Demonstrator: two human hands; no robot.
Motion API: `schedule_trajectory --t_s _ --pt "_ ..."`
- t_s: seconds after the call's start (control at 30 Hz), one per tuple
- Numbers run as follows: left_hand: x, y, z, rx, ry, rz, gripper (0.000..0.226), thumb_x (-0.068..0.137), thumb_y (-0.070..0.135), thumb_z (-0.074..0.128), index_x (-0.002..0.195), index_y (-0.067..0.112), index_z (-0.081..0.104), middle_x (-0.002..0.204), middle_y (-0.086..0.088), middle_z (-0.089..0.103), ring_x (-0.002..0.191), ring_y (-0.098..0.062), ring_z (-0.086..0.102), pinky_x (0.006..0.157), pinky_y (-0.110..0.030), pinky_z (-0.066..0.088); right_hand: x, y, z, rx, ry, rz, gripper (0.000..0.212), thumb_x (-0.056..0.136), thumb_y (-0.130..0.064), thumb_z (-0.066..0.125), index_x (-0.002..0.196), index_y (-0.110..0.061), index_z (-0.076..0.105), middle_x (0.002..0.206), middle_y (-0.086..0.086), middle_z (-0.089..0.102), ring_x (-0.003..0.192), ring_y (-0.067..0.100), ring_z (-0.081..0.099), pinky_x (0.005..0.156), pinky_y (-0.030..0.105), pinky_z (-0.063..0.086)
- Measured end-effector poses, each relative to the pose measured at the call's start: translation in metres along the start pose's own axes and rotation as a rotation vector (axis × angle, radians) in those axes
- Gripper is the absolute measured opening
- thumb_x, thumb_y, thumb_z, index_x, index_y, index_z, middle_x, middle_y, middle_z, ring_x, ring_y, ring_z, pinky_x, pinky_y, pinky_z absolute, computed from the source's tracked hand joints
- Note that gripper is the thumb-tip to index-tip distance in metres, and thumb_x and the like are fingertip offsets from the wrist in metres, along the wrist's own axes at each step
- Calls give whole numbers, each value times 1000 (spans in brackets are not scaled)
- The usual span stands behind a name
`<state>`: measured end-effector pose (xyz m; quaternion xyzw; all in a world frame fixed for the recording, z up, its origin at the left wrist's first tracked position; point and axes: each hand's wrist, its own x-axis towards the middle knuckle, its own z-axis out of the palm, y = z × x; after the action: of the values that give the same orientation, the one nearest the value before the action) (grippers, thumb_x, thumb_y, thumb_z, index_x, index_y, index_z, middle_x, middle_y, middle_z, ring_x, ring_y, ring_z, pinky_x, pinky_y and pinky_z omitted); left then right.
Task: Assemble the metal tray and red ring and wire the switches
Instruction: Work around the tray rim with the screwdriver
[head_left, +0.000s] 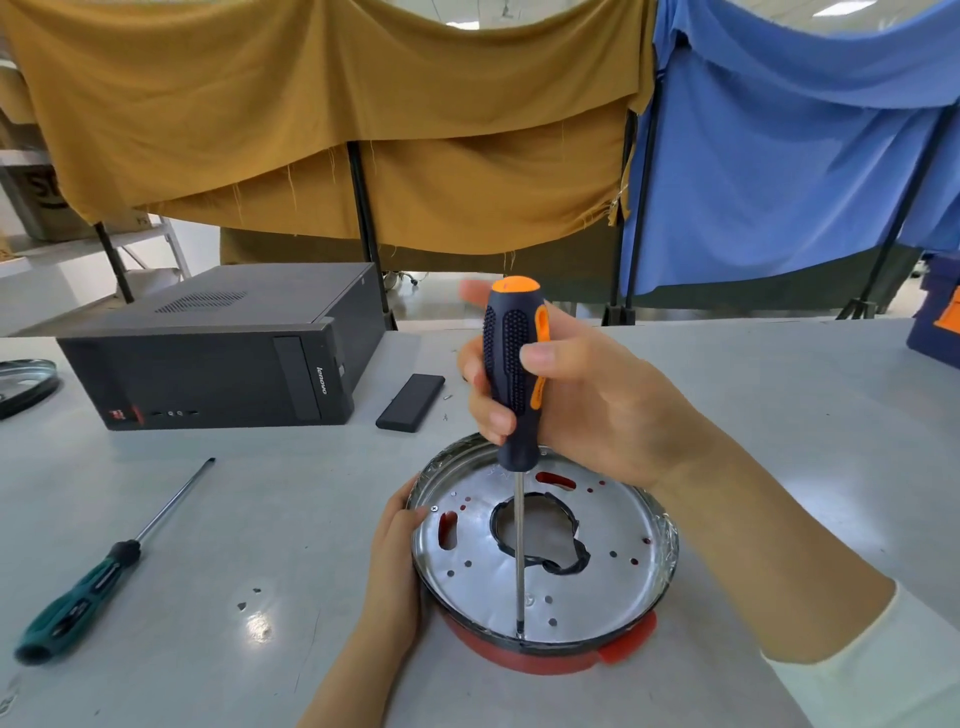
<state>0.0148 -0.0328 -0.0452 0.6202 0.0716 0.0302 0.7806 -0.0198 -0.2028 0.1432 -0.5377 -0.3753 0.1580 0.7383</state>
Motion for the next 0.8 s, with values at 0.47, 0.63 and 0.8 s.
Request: schedule_trajectory --t_s 0.47,0.63,0.8 --pt "11 -10 -5 54 -16 21 29 89 11 53 116 9 63 94 -6 71 79 -18 68 65 -28 54 -1 0 -7 82 -54 28 39 82 -14 54 121 -11 51 90 9 58 64 17 51 64 29 45" --pt "11 -13 -7 33 -56 43 35 87 10 52 119 19 65 108 -7 72 96 -25 70 77 -37 58 -3 2 -8 -191 59 -51 20 87 -10 59 107 -11 59 98 4 69 86 22 65 75 31 53" --pt "13 -15 -8 -4 -73 29 36 87 14 54 122 11 61 106 -6 71 94 -26 68 83 -44 55 3 2 -5 -282 104 -34 16 80 -12 69 93 -12 61 86 25 61 62 17 65 62 27 51"
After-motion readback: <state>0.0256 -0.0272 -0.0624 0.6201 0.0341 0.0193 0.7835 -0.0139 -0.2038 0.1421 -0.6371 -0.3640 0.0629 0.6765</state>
